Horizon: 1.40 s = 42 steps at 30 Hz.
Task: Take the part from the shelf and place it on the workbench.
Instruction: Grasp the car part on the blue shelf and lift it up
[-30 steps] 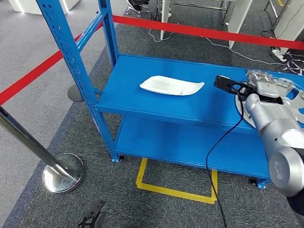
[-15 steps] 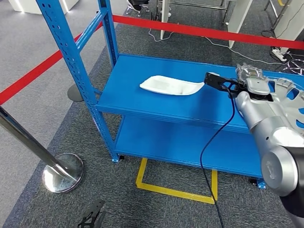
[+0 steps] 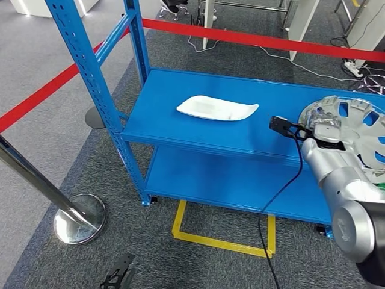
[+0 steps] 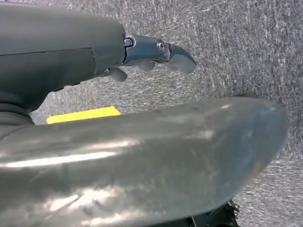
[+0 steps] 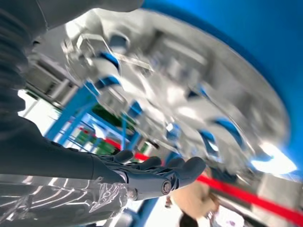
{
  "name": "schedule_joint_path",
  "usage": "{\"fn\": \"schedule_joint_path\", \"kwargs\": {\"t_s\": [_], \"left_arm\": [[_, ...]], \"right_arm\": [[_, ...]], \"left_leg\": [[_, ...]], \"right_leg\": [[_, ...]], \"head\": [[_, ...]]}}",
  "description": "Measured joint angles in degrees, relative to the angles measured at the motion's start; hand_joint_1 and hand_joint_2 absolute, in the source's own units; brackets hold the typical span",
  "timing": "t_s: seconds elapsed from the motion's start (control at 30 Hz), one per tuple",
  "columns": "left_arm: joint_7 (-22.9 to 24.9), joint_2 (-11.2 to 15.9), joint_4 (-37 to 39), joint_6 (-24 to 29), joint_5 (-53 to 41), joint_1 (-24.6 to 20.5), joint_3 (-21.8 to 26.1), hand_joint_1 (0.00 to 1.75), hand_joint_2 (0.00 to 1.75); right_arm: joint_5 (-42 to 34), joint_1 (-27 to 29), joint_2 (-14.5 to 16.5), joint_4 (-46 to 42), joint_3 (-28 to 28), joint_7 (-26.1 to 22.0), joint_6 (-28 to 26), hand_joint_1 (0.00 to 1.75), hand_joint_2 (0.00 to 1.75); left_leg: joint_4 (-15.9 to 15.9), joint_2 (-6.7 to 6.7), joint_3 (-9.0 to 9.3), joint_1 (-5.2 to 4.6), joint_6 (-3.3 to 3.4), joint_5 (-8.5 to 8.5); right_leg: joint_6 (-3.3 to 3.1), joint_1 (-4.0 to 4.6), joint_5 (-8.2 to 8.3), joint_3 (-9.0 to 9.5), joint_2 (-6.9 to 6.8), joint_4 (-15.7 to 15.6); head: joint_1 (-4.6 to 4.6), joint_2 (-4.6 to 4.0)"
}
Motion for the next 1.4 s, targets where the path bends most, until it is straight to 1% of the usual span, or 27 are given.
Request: {"fn": "schedule_joint_path", "kwargs": {"t_s": [0.13,0.33,0.53,0.73,0.77,0.8,0.9,0.93,1.13,1.23,1.4], "left_arm": [[0.2,0.0,0.0,-0.1,-0.3,0.0,-0.1,0.00,0.00],[0.5,0.0,0.0,-0.2,-0.7,0.0,-0.1,0.00,0.00],[0.7,-0.1,0.0,-0.4,-1.0,0.0,-0.2,0.00,0.00],[0.7,-0.1,0.0,-0.4,-1.0,0.0,-0.2,0.00,0.00],[0.7,-0.2,0.0,-0.4,-1.0,0.0,-0.2,0.00,0.00],[0.8,-0.2,0.0,-0.5,-1.1,0.0,-0.2,0.00,0.00],[0.9,-0.2,0.0,-0.8,-1.4,-0.1,-0.3,0.00,0.00],[1.0,-0.2,0.0,-0.8,-1.5,-0.1,-0.4,0.00,0.00],[1.1,-0.3,0.0,-0.9,-1.5,-0.1,-0.5,0.00,0.00],[1.1,-0.3,0.0,-0.8,-1.3,-0.1,-0.5,0.00,0.00],[0.6,-0.2,0.0,-0.4,-0.6,-0.1,-0.5,0.00,0.00]], "right_arm": [[-0.8,2.2,-1.8,0.4,-0.9,2.2,1.5,0.00,1.75],[-2.0,4.7,-3.7,0.8,-3.6,4.6,4.5,0.00,1.75],[-2.5,5.8,-4.5,1.0,-5.3,5.3,6.3,0.00,1.75],[-2.8,6.1,-4.8,1.1,-6.1,5.5,7.0,0.00,1.75],[-2.9,6.1,-4.8,1.1,-6.2,5.6,7.6,0.02,1.75],[-3.1,6.1,-4.9,1.1,-6.4,5.7,8.6,0.37,1.75],[-3.5,5.8,-5.0,1.2,-7.2,5.6,12.7,1.66,1.75],[-3.5,5.7,-5.1,1.2,-7.4,5.3,13.5,1.75,1.75],[-2.7,5.3,-5.3,1.1,-7.6,3.6,13.3,1.75,1.75],[-1.9,5.1,-5.3,1.1,-7.6,1.7,11.8,1.75,1.75],[-0.2,4.9,-4.5,1.1,-7.5,-3.6,7.7,1.75,1.75]], "left_leg": [[0.0,0.01,-0.03,-0.01,0.00,0.00],[0.0,0.01,-0.04,0.00,0.00,0.00],[0.0,0.02,-0.03,0.01,-0.01,0.00],[0.0,0.02,-0.03,0.01,-0.01,0.00],[0.0,0.02,-0.03,0.01,-0.01,-0.01],[0.0,0.02,-0.03,0.01,-0.01,-0.01],[0.0,0.02,-0.02,0.02,0.01,-0.04],[0.0,0.01,-0.02,0.02,0.01,-0.04],[0.0,0.01,0.05,0.03,0.01,-0.07],[0.0,0.01,0.10,0.03,-0.01,-0.08],[0.0,0.01,0.11,0.02,-0.01,-0.02]], "right_leg": [[0.03,-0.02,0.03,0.06,0.02,0.0],[0.02,-0.01,0.01,0.03,0.04,0.0],[0.00,-0.01,0.00,-0.01,0.08,0.0],[0.00,-0.01,-0.01,-0.05,0.05,0.0],[0.00,-0.01,-0.01,-0.13,0.04,0.0],[0.00,-0.01,-0.02,-0.20,0.02,0.0],[-0.01,-0.01,-0.07,-0.30,-0.01,0.0],[-0.01,-0.01,-0.08,-0.29,-0.03,0.0],[-0.02,0.01,-0.08,-0.20,0.00,0.0],[-0.02,0.03,-0.08,-0.13,0.01,0.0],[0.02,0.04,0.03,0.19,0.02,0.0]], "head": [[-0.01,0.00],[-0.01,0.00],[-0.01,0.00],[-0.01,0.00],[0.00,0.00],[0.00,0.00],[-0.01,0.00],[-0.01,0.00],[-0.02,0.00],[-0.02,0.00],[-0.01,0.00]]}}
